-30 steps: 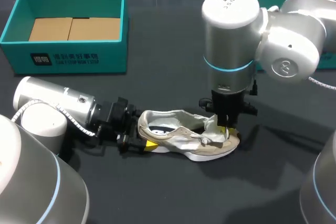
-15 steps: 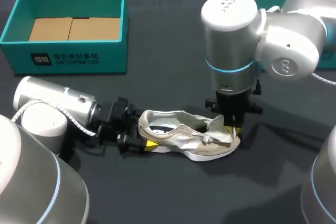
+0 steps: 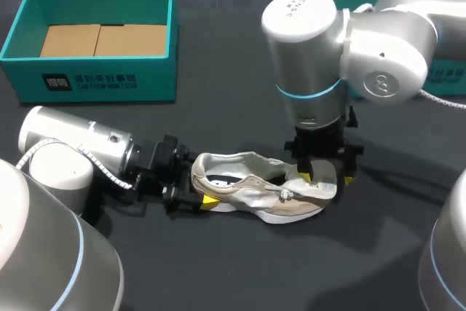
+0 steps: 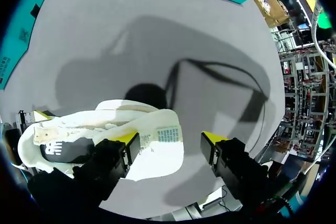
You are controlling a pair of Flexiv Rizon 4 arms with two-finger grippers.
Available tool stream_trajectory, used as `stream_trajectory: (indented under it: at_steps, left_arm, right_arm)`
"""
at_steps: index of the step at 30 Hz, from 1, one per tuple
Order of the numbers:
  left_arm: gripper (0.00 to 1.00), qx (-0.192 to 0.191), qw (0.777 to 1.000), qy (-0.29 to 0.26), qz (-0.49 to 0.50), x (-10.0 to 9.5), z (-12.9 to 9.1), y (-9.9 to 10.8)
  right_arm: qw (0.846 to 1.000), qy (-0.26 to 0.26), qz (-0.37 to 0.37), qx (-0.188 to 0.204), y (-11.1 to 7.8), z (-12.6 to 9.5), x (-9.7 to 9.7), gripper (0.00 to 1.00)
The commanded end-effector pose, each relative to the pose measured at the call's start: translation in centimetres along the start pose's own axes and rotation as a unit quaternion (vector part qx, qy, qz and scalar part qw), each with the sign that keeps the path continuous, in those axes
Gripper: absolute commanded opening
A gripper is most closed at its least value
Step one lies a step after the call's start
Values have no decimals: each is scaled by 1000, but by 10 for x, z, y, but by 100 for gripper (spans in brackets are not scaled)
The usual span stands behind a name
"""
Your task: Take the shoe out of the shoebox, open the shoe tongue, remove and reinsert the insole, then place the shoe into the shoebox
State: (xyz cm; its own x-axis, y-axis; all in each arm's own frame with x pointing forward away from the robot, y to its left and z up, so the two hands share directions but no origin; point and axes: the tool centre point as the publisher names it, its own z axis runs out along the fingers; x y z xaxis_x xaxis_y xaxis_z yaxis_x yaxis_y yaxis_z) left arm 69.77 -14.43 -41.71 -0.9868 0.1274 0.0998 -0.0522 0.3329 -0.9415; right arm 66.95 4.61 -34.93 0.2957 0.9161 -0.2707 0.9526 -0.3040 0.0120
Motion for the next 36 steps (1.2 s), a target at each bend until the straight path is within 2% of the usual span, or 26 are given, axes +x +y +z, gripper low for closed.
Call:
stream_trajectory:
  at_steps: [1,4,15,18,21,24,27,28,29,30,31,36]
  left_arm:
    - [0,-1,1000,0,0,-1,2,2]
    - [0,-1,1000,0,0,-1,2,2]
    - [0,-1,1000,0,0,-1,2,2]
    - [0,-1,1000,0,0,-1,2,2]
    - [0,-1,1000,0,0,-1,2,2]
    - [0,-1,1000,0,0,-1,2,2]
    - [0,-1,1000,0,0,-1,2,2]
    - [0,-1,1000,0,0,-1,2,2]
    - [0,-1,1000,0,0,-1,2,2]
    - [0,-1,1000,0,0,-1,2,2]
    - [0,-1,1000,0,0,-1,2,2]
    - [0,-1,1000,0,0,-1,2,2]
  right_arm:
    - [960,-54,274,-13,-5,-11,6,95]
    - [958,-64,278,-20,-7,-26,0,93]
    - [965,-80,238,-81,-16,-93,-8,70]
    - [969,-89,209,-97,-17,-109,-5,69]
    - [977,-83,163,-113,-18,-123,1,62]
    - [983,-79,106,-126,-21,-136,13,50]
    - [987,-70,49,-137,-26,-146,26,46]
    - [987,-73,30,-138,-27,-149,31,39]
    - [988,-69,5,-141,-29,-151,35,27]
    - [988,-66,-12,-143,-31,-154,39,3]
    - [987,-63,-30,-146,-33,-156,42,0]
    - [975,-14,-139,-175,-44,-168,58,0]
